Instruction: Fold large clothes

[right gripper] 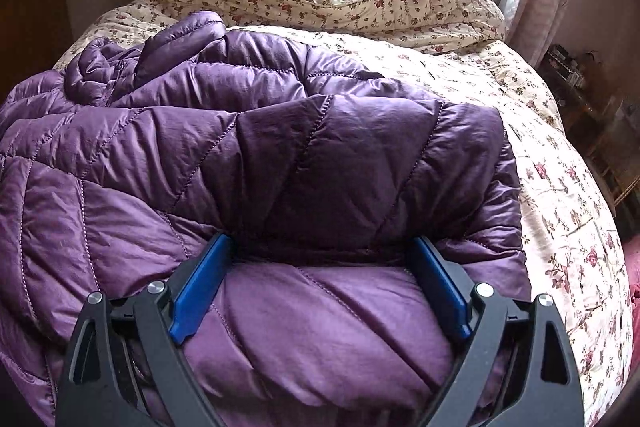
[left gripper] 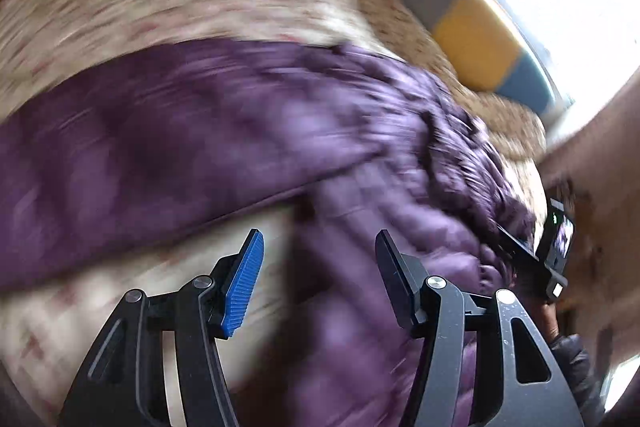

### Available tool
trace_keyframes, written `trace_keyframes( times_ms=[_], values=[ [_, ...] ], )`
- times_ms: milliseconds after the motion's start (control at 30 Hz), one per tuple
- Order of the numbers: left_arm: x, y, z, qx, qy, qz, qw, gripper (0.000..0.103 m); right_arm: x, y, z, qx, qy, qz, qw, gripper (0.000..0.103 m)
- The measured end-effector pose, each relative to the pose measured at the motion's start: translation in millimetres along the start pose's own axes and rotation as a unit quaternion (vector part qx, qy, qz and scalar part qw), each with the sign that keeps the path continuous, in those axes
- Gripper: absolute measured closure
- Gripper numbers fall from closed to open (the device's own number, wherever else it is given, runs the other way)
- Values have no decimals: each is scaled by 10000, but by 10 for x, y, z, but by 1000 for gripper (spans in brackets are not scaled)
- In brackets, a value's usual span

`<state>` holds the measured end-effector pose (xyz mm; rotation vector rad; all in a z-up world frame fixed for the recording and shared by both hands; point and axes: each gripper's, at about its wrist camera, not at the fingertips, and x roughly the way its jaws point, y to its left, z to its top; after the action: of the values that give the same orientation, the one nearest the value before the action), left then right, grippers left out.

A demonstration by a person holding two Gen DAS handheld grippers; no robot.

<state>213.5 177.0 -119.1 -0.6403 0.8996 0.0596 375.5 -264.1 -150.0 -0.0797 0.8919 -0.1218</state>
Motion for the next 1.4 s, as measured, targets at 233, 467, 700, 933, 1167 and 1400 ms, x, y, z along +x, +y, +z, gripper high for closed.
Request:
trace_keyframes(
  times_ms=[233,467,700,933,1167,1400],
  values=[
    [-881,1244,-352,-1902,-611,436,9789,45,-17,-7,1,-10,-29,-19,10000,12],
    [-1180,2051,-450,-3667,-1268,72,9216,45,-39,-15,-16,-8,-47,-27,10000,12],
    [-1126,1985,-175,-3104,-1407,524,9387,93,-40,-16,-15,-14,-52,-33,10000,12],
    [-1147,1261,329,-1433,-1666,587,9738,93,-36,-23,-20,9,-47,-3,10000,12],
    [-572,282,709,-385,-1402,-125,9893,93,-32,-29,-21,18,-45,14,10000,12],
    [125,-758,786,430,-746,-895,9923,93,-26,-42,-19,52,-46,62,10000,12]
  ],
)
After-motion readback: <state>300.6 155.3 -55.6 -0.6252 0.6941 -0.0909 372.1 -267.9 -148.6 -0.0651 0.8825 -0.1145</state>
